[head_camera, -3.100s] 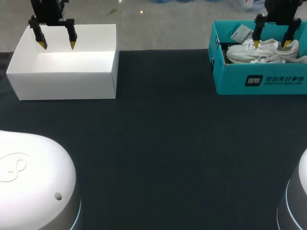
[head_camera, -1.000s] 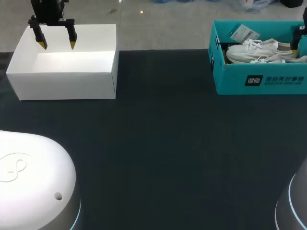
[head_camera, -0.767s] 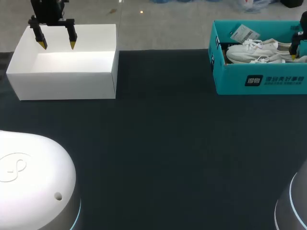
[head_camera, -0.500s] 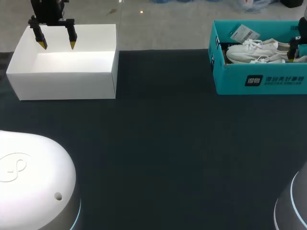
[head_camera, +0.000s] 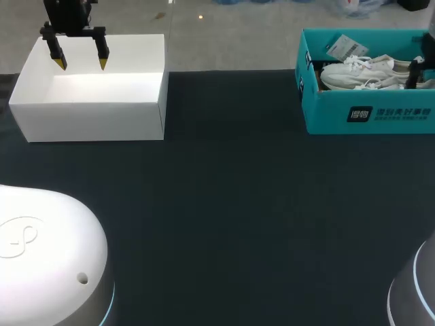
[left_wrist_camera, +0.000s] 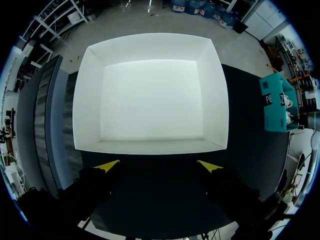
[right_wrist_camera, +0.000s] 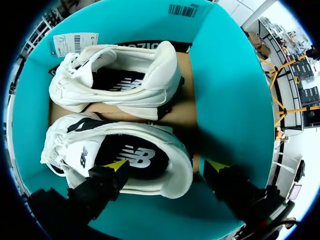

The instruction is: Take the shoe out of the shoebox, open the shoe tongue, remove and reinsert the insole, then place the shoe into the shoebox

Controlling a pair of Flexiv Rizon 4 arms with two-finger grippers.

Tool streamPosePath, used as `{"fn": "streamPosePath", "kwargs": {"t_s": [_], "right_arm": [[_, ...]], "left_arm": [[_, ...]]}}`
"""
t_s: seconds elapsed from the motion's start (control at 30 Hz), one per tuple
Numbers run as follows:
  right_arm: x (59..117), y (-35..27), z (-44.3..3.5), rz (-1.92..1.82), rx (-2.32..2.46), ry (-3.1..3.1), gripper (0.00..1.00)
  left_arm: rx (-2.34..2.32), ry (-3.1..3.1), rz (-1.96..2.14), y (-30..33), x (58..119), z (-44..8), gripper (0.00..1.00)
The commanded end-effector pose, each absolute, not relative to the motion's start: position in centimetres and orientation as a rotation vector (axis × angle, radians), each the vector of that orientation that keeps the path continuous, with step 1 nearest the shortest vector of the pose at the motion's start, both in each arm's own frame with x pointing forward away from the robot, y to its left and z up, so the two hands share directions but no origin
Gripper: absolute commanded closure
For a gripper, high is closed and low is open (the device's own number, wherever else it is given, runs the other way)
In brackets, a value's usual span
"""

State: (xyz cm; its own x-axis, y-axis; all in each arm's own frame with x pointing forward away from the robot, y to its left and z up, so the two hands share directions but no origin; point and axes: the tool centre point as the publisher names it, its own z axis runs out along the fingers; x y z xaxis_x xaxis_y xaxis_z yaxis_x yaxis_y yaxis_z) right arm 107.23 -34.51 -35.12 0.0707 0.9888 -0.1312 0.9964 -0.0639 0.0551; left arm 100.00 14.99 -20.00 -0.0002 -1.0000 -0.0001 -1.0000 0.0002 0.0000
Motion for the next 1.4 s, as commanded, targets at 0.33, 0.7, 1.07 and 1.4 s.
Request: {"fn": "streamPosePath", "kwargs": {"t_s": [0.33,0.7,1.07,1.4], "right_arm": [[108.0,-35.5,-36.3,-0.141,2.245,2.032,1.00],[107.6,-36.7,-35.0,-0.166,2.297,1.921,1.00],[108.1,-38.5,-26.8,-0.124,2.377,1.752,1.00],[107.6,-38.0,-19.3,-0.060,2.425,1.677,1.00]], "left_arm": [[-2.221,2.222,0.000,15.0,100.0,-20.0,0.00],[-2.221,2.222,0.000,15.0,100.0,-20.0,0.00],[-2.221,2.222,0.000,15.0,100.0,-20.0,0.00],[-2.221,2.222,0.000,15.0,100.0,-20.0,0.00]]}}
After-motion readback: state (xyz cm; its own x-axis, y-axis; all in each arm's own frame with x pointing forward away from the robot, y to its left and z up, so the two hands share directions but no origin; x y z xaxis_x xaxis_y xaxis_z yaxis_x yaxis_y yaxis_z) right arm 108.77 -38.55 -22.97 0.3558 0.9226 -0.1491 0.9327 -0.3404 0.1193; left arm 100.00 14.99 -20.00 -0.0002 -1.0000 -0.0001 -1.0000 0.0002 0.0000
